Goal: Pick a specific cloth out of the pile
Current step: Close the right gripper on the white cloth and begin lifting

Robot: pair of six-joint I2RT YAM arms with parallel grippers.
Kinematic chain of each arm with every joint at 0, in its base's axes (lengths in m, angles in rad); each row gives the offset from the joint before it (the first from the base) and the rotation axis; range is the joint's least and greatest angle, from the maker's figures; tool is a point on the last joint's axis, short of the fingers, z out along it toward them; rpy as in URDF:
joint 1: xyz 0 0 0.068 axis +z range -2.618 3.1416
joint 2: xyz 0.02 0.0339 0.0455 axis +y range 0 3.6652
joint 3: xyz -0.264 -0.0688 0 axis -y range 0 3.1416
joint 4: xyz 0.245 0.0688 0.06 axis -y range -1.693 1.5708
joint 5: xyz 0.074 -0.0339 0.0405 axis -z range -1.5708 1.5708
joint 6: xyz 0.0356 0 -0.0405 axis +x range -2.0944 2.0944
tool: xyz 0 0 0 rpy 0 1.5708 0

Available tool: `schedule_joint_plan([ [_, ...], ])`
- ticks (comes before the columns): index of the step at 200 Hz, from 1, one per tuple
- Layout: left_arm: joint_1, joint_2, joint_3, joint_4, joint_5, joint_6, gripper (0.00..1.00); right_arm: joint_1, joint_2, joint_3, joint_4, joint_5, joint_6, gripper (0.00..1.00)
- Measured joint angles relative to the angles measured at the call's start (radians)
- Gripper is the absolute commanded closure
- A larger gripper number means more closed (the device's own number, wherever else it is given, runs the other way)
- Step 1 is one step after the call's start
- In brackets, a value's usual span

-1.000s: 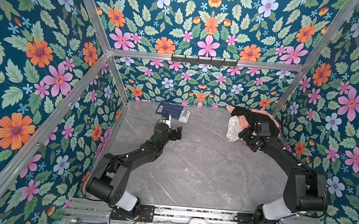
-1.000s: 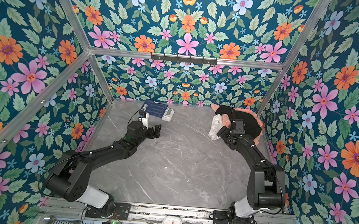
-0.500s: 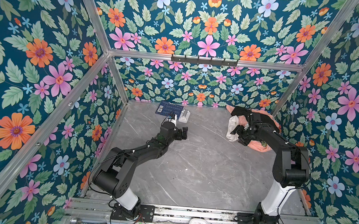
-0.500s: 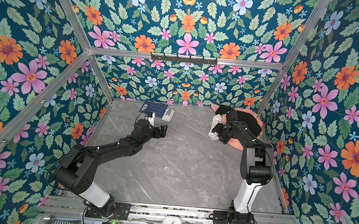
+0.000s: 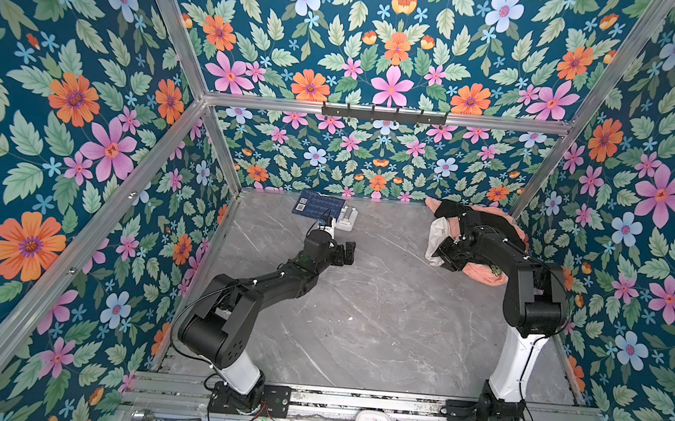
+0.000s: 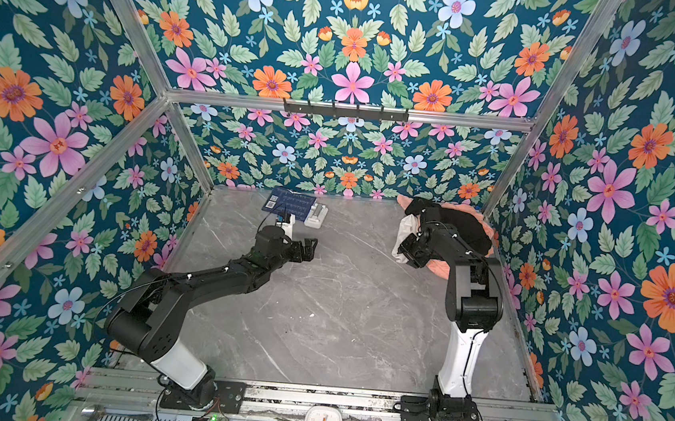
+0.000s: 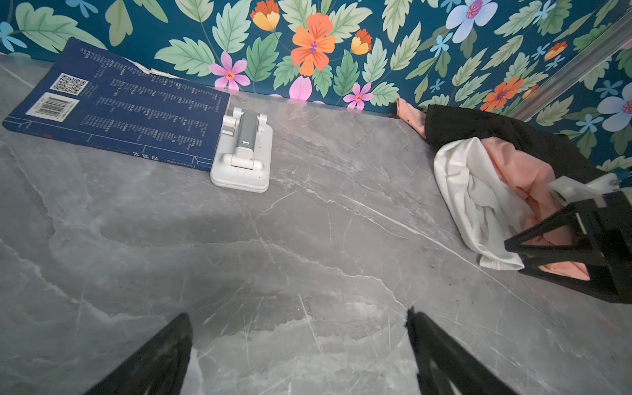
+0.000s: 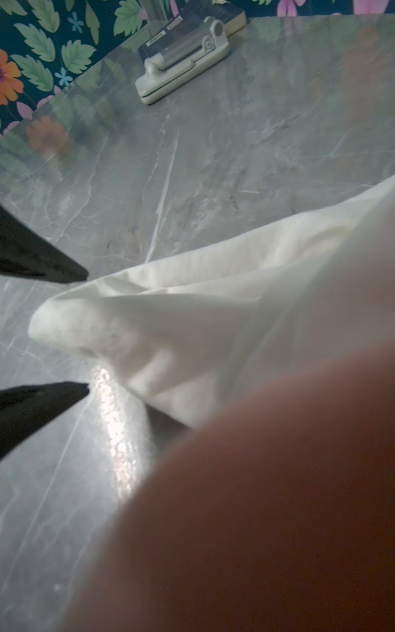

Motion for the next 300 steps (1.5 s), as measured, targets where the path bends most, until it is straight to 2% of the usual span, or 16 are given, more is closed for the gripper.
schedule_joint_plan([
  [31,-0.001,0.005,0.002,0.000,0.005,0.000,0.00,0.011,0.036,0.040,-0.018,0.029,-0.003,0.63],
  [88,-0.001,0.011,0.008,-0.003,0.007,0.000,0.00,0.016,0.072,0.079,-0.043,0.060,-0.011,0.81],
  [164,-0.001,0.014,0.007,-0.007,0.007,-0.015,0.00,0.017,0.031,0.072,-0.048,0.077,-0.016,0.95],
  [215,-0.002,0.008,0.000,-0.013,0.007,-0.021,0.00,0.018,-0.022,0.069,-0.048,0.085,-0.023,1.00],
  [300,-0.003,-0.009,-0.006,-0.031,0.006,-0.031,0.00,0.018,-0.108,0.048,-0.045,0.103,-0.023,1.00],
])
